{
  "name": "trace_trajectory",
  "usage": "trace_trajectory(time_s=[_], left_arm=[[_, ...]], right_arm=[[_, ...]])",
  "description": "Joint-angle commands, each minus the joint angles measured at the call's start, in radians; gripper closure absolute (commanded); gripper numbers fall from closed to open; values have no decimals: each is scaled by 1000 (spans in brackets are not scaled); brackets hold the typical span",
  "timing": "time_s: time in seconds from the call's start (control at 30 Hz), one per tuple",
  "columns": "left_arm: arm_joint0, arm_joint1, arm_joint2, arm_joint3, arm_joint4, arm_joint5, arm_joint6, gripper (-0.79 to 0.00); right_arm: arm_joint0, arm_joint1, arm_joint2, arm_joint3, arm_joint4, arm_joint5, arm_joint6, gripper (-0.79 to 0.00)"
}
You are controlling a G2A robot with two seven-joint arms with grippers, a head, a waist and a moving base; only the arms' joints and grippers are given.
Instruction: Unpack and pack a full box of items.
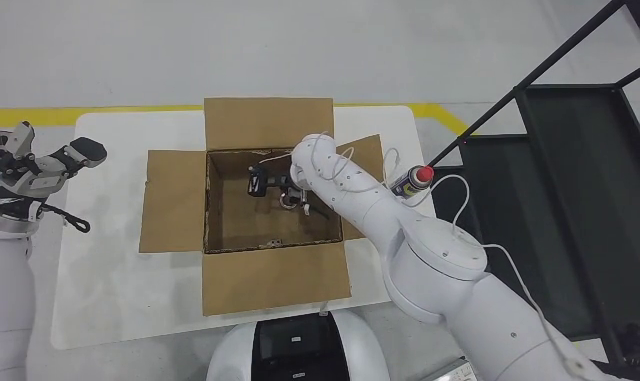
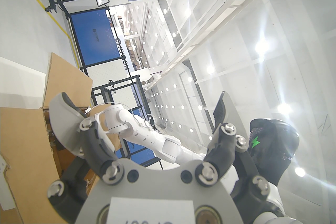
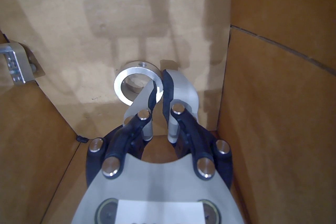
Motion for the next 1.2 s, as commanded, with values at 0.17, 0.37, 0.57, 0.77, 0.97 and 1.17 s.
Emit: trace_trajectory(time_s=[0.17, 0.37, 0.57, 0.77, 0.97, 1.17], left_arm=[[0, 0, 0, 0, 0, 0, 0, -785], [0, 0, 0, 0, 0, 0, 0, -785], [0, 0, 0, 0, 0, 0, 0, -785], [0, 0, 0, 0, 0, 0, 0, -785], [0, 0, 0, 0, 0, 0, 0, -785], [0, 0, 0, 0, 0, 0, 0, -785]], right_arm=[[26, 1, 11, -13, -2, -25, -7, 0], [56, 15, 28, -43, 3, -86, -29, 0], [71, 48, 50, -84, 2, -182, -107, 0], [57, 109, 74, -145, -39, -282, -254, 0], [18, 191, 114, -259, -88, -299, -401, 0], [-53, 286, 183, -451, -106, -299, -462, 0]])
